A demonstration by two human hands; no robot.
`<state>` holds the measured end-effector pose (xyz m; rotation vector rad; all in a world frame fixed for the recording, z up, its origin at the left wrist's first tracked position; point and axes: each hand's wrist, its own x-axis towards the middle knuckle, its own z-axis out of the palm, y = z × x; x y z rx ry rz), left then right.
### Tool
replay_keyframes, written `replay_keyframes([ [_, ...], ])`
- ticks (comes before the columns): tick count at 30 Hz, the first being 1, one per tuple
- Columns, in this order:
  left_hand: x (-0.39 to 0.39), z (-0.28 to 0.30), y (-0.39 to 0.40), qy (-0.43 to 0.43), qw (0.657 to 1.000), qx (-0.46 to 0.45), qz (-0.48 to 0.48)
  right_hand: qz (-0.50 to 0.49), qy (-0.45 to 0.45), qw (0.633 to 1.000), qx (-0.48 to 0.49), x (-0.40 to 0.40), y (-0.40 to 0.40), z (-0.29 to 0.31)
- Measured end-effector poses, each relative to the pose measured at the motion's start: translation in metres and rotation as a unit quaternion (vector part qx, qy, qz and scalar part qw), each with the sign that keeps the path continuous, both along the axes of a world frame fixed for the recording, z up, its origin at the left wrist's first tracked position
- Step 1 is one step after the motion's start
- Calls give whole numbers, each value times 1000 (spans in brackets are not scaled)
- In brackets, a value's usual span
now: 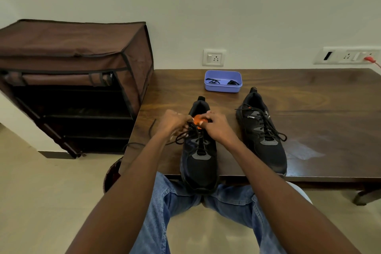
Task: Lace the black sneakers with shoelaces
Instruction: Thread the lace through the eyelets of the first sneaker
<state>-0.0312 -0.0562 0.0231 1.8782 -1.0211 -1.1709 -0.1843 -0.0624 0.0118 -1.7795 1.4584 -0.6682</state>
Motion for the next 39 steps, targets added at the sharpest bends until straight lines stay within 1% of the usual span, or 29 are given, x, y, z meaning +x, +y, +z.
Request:
replay_keyframes([
  [1, -1, -1, 0, 4, 1000, -4, 3, 21, 26, 999, -4, 1, 3, 1],
  [3, -3, -1, 1, -8, 1000, -13, 8, 36, 37, 999, 12, -4, 2, -3],
  [6, -4, -1, 3, -26, 999, -17, 10, 6, 1, 1000, 24, -5, 3, -4],
  [8, -4, 0, 4, -40, 999, -20, 8, -1, -5, 1000, 18, -1, 4, -5],
  [10, -4, 0, 5, -60, 998, -28, 8, -53, -56, 997, 22, 1, 6, -3],
  [11, -3, 0, 5, -69, 997, -33, 10, -108, -109, 988, 35, 0, 7, -1],
  [12, -3, 0, 5, -73, 997, -35, 9, -174, -181, 966, 56, -2, 6, -2],
  [14, -3, 1, 5, -75, 997, -31, 3, -277, -303, 905, 110, -8, 5, -6],
  [15, -4, 1, 5, -76, 997, -28, 0, -294, -330, 886, 139, -11, 6, -7],
  [16, -4, 2, 5, -77, 997, -28, 1, -299, -340, 878, 157, -12, 5, -9],
  [17, -6, 2, 6, -76, 997, -27, 1, -298, -326, 882, 162, -12, 6, -10],
  [18, -7, 2, 6, -76, 997, -27, 2, -298, -269, 906, 133, -12, 5, -11],
  [19, -7, 2, 6, -75, 997, -27, 4, -289, -185, 936, 80, -12, 6, -9],
  [20, -8, 1, 7, -75, 997, -27, 3, -263, -97, 960, 19, -12, 7, -8],
  [21, -7, 1, 8, -76, 997, -27, 3, -212, -34, 976, -42, -11, 7, -8],
  [22, -7, 1, 8, -78, 997, -29, 2, -148, 4, 985, -84, -9, 6, -8],
  [23, -7, 1, 8, -80, 996, -32, 4, -86, 39, 990, -108, -6, 5, -10],
  [24, -7, 0, 8, -83, 996, -36, 5, -39, 81, 990, -109, -2, 6, -11],
  [26, -7, -1, 8, -89, 995, -41, 7, 6, 164, 980, -110, 4, 8, -15],
  [27, -8, -1, 8, -90, 995, -42, 8, 7, 172, 978, -118, 6, 9, -17],
  [29, -8, -1, 7, -89, 995, -43, 9, -9, 134, 982, -134, 6, 11, -16],
  [31, -9, 0, 6, -89, 995, -44, 8, -64, 51, 988, -131, 4, 17, -6],
  [32, -9, 0, 6, -90, 995, -45, 9, -117, -4, 985, -125, 3, 19, 0],
  [33, -9, -1, 5, -91, 995, -46, 10, -188, -58, 973, -119, 1, 22, 5],
  [34, -9, -1, 5, -92, 995, -45, 11, -269, -114, 950, -109, -1, 21, 10],
  [36, -10, -1, 5, -96, 994, -49, 13, -402, -226, 885, -69, -9, 15, 14],
  [37, -10, -1, 5, -97, 994, -51, 15, -438, -242, 865, -44, -14, 11, 15],
  [38, -10, -1, 5, -96, 994, -54, 14, -450, -213, 867, -23, -17, 8, 15],
  [39, -10, -1, 5, -96, 994, -55, 13, -436, -140, 889, -14, -21, 8, 15],
])
